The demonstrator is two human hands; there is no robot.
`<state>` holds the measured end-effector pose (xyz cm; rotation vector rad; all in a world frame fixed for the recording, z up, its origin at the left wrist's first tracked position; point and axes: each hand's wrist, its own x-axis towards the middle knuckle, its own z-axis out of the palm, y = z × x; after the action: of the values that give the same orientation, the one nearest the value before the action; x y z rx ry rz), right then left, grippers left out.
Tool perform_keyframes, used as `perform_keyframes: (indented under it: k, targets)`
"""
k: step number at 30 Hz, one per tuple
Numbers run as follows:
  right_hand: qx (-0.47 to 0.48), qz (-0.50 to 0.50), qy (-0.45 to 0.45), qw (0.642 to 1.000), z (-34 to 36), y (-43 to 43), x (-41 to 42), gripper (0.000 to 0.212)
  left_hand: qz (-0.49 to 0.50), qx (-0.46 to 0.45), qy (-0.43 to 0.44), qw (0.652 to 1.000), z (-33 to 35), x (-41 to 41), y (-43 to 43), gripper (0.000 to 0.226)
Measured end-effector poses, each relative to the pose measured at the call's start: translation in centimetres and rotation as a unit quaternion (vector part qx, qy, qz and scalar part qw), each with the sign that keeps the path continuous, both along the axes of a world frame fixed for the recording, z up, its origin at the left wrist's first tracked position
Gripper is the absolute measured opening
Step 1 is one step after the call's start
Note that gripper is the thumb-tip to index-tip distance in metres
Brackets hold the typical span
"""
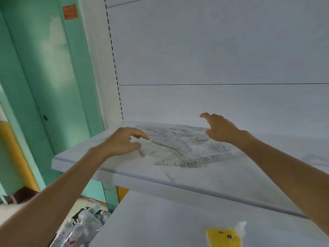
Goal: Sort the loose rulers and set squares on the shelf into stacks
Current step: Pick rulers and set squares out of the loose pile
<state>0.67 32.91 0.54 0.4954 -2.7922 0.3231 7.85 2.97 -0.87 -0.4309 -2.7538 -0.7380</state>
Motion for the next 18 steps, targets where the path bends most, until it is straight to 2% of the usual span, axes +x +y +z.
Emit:
perform_keyframes:
  k: [4,6,8,12,15,18]
  targets:
    - [-0.041,0.016,-0.08,0.996,-0.9,-0.6,-0.6,0.06,0.001,-0.057,-0.002,0.998,-0.5,-1.5,-3.2,0.029]
    - [-0.083,0.038,-0.076,0.993,-1.4,-0.2,-0.7,0.06,0.007,-0.084,-0.015,0.996,-1.1,-2.1,-4.7,0.03]
    - [-0.106,0.058,-0.059,0.991,-1.7,0.2,-0.7,0.057,0.011,-0.062,-0.03,0.998,-1.6,-2.7,-5.4,0.031]
    - [-0.082,0.062,-0.089,0.991,-2.7,-0.2,-0.6,0.046,0.002,-0.048,-0.05,0.998,-2.7,-4.2,-4.8,0.031]
    - [-0.067,0.07,-0.086,0.992,-2.8,-1.1,-0.7,0.037,-0.021,-0.04,-0.025,0.999,-2.7,-5.1,-4.1,0.033]
    - [-0.001,0.081,-0.072,0.994,-2.6,-1.7,-0.7,0.029,-0.015,-0.025,0.009,1.0,-1.7,-5.5,-4.7,0.037]
